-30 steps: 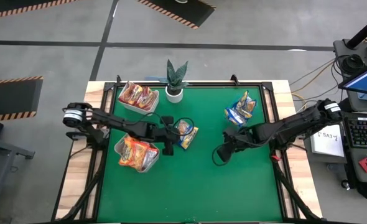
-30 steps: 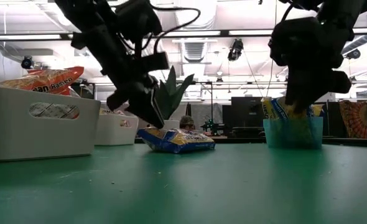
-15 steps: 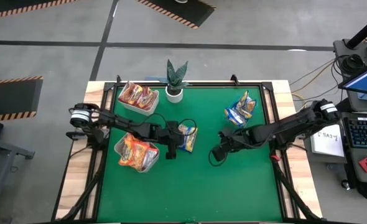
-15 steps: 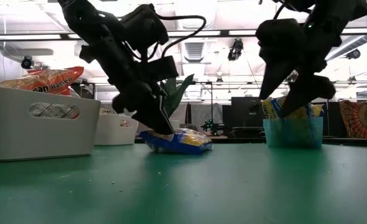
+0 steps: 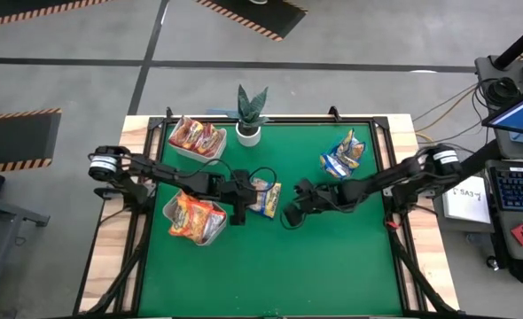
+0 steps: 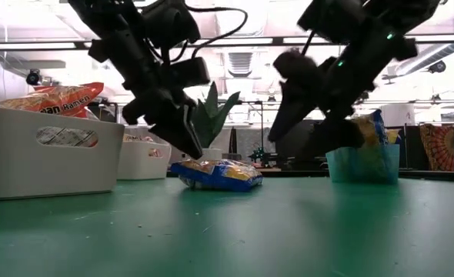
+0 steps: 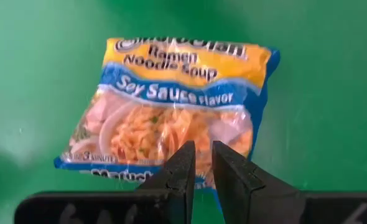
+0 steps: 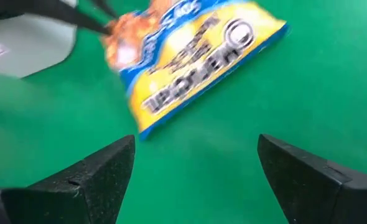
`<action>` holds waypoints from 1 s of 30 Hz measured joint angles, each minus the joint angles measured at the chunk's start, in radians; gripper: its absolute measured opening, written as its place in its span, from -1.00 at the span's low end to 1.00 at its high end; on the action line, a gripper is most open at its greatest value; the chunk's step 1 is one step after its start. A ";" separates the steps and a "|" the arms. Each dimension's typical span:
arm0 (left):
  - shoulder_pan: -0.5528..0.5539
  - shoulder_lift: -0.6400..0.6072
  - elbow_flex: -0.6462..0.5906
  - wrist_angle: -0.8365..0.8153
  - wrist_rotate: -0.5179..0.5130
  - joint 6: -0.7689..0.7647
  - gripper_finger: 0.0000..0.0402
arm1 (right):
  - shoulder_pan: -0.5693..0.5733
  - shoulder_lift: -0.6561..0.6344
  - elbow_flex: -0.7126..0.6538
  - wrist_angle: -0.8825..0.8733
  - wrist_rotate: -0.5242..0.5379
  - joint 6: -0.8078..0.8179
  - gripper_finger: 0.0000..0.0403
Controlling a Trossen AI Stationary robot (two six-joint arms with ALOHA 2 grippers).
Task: Sort Maruchan noodles
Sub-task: Put the blue noodle pack into the blue bin
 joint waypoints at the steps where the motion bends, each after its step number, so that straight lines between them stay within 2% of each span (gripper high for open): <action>1: 0.001 0.001 -0.005 0.000 0.000 0.000 -0.81 | -0.010 0.014 0.001 0.018 0.007 -0.009 0.62; 9: 0.002 0.053 -0.014 0.011 -0.013 -0.040 -0.81 | -0.069 0.077 0.003 0.122 0.020 -0.071 0.62; 15: 0.002 0.070 -0.021 0.010 -0.023 -0.054 -0.81 | -0.075 0.105 0.003 0.164 0.061 -0.074 0.62; 30: 0.001 0.070 -0.059 0.023 -0.023 -0.124 -0.81 | -0.082 0.195 0.005 0.313 0.068 -0.073 0.62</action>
